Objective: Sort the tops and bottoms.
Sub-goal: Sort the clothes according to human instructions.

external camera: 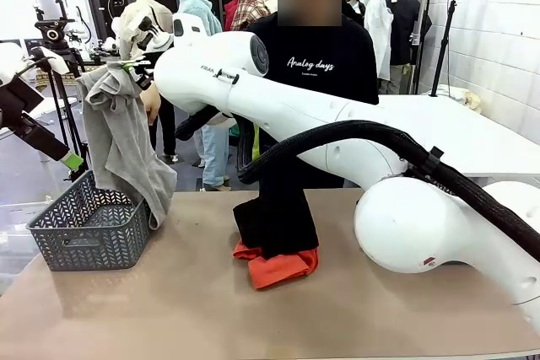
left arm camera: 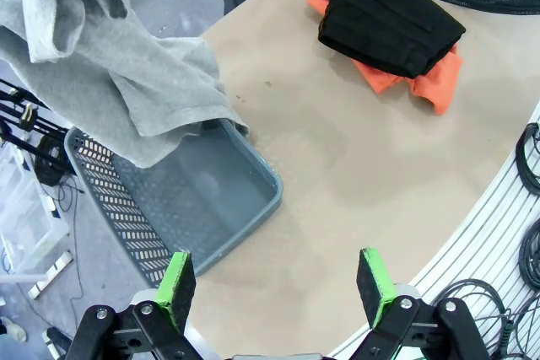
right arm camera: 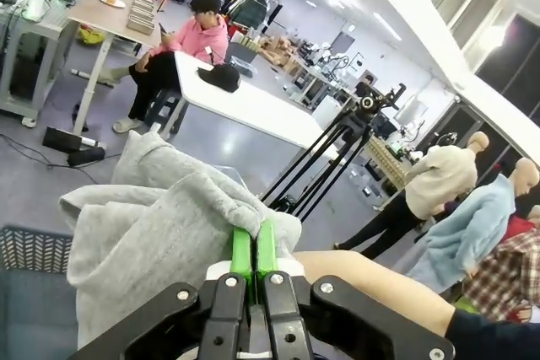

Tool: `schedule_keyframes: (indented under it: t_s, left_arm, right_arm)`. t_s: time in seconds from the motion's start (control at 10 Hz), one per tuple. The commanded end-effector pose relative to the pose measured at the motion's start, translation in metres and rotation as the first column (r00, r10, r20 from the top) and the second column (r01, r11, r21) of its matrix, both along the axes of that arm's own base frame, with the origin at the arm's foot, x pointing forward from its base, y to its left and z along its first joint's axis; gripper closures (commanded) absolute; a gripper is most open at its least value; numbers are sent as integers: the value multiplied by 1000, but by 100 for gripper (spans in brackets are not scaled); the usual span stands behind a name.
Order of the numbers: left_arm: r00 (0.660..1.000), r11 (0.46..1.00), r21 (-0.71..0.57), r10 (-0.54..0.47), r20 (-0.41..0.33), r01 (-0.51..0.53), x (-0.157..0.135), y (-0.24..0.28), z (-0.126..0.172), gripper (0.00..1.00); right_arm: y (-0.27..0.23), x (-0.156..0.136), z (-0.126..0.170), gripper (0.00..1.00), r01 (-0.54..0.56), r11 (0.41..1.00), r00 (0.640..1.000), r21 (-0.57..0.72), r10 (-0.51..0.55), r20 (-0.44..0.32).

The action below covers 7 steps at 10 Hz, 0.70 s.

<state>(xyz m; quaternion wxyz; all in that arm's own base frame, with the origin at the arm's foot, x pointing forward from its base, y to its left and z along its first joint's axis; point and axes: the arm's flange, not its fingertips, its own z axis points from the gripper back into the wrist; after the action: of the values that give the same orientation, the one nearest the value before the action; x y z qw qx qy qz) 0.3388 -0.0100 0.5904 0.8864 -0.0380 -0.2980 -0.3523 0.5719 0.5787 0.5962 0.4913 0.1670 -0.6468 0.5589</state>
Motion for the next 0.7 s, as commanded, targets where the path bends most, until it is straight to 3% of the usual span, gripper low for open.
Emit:
schedule_keyframes:
  t_s: [0.0, 0.3, 0.6]
  left_arm:
    - [1000, 1000, 1, 1, 0, -1, 0, 0, 0, 0]
    - [1000, 1000, 1, 1, 0, -1, 0, 0, 0, 0]
    - [1000, 1000, 1, 1, 0, -1, 0, 0, 0, 0]
  right_arm:
    - [-1, 0, 0, 100, -7, 1000, 1000, 22, 7, 24]
    - [0, 0, 1, 100, -3, 1000, 1000, 2, 3, 5]
    - [60, 67, -14, 100, -208, 971, 968, -114, 188, -168]
